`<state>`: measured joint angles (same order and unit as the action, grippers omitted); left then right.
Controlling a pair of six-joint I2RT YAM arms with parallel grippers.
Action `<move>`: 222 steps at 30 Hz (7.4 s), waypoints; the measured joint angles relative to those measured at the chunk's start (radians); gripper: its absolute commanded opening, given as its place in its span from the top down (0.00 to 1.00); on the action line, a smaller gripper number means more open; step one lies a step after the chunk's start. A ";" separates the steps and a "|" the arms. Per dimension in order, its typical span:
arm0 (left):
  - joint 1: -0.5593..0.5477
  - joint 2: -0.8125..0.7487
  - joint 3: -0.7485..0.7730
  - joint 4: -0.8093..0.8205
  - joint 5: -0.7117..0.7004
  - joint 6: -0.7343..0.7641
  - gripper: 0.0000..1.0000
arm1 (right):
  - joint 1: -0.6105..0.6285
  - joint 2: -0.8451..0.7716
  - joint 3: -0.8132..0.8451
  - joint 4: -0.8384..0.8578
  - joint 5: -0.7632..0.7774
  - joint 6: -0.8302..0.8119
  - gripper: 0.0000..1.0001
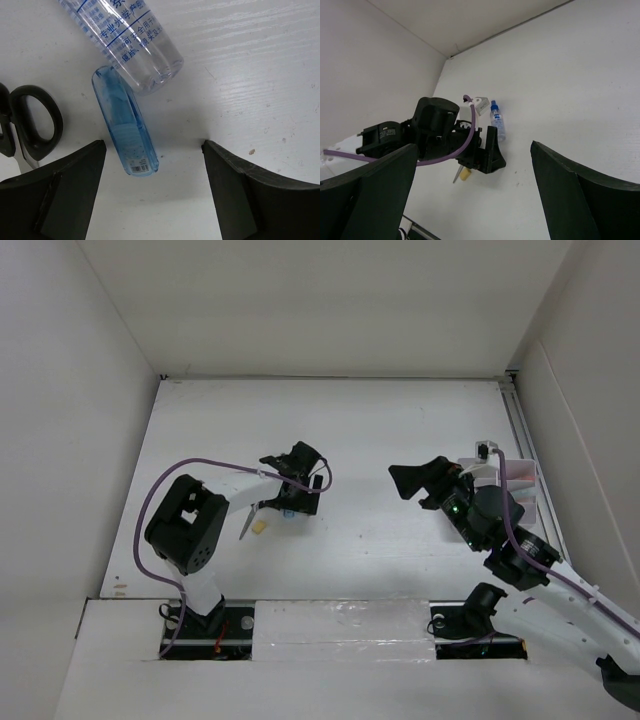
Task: Sort the stationery into containers
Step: Grab a piece of stationery with the left arm, then pass the stationery from the left arm to the right, then place the stationery into the container
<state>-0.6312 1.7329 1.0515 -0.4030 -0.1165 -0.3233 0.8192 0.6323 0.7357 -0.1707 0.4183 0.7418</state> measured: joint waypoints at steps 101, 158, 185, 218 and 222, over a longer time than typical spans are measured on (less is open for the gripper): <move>-0.159 -0.537 0.076 0.133 0.151 0.103 1.00 | -0.033 0.557 0.110 0.380 -0.340 0.140 0.42; -0.117 -0.663 0.048 -0.163 -0.328 -0.129 0.00 | -0.287 0.421 0.287 -0.156 0.406 0.243 1.00; -0.092 -0.765 -0.071 -0.234 -0.483 -0.265 0.00 | -0.965 0.442 0.168 -0.663 0.527 0.509 1.00; -0.102 -0.740 -0.077 -0.219 -0.455 -0.261 0.00 | -1.013 0.689 0.181 -0.682 0.535 0.583 1.00; -0.114 -0.740 -0.077 -0.218 -0.451 -0.261 0.00 | -1.014 0.695 0.182 -0.682 0.535 0.583 0.93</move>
<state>-0.7456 0.9928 0.9741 -0.6212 -0.5678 -0.5842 -0.1951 1.3270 0.9173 -0.8532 0.9535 1.3251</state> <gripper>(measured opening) 0.996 0.236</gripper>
